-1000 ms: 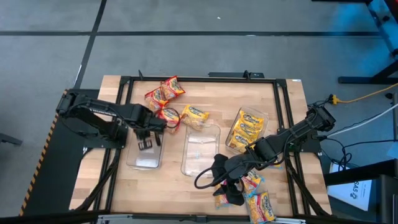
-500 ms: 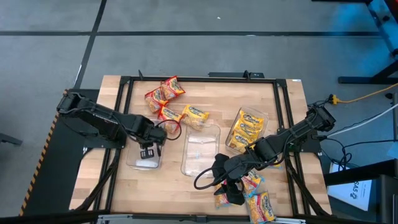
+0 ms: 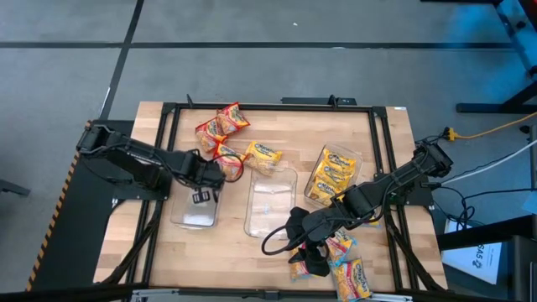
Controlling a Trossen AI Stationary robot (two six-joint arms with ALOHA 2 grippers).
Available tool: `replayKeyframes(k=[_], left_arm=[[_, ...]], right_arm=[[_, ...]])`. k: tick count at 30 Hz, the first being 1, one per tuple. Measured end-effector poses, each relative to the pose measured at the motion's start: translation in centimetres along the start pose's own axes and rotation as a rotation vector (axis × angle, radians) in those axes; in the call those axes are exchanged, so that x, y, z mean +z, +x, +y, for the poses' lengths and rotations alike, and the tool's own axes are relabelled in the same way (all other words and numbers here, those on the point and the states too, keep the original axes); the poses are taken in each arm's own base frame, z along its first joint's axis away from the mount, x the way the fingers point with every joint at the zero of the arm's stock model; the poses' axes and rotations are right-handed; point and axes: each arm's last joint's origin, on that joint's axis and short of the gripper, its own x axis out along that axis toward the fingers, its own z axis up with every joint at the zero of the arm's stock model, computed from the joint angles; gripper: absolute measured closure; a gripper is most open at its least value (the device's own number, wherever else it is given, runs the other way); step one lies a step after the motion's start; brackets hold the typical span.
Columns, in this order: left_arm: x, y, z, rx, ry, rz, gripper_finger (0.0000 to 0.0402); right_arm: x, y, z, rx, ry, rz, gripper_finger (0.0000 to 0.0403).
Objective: Sort Maruchan noodles
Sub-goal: Put the red noodle pack into the left transparent bin
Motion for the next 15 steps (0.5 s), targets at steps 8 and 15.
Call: replayKeyframes(k=[8, 15], left_arm=[[-0.22, 0.03, 0.37, 0.046, -0.009, 0.018, 0.0356], [-0.48, 0.0, 0.65, 0.103, -0.016, 0.028, 0.0356]], right_arm=[[-0.02, 0.0, 0.01, 0.0, 0.013, 0.001, 0.0244], [-0.04, 0.0, -0.01, -0.002, 0.011, 0.003, 0.0244]])
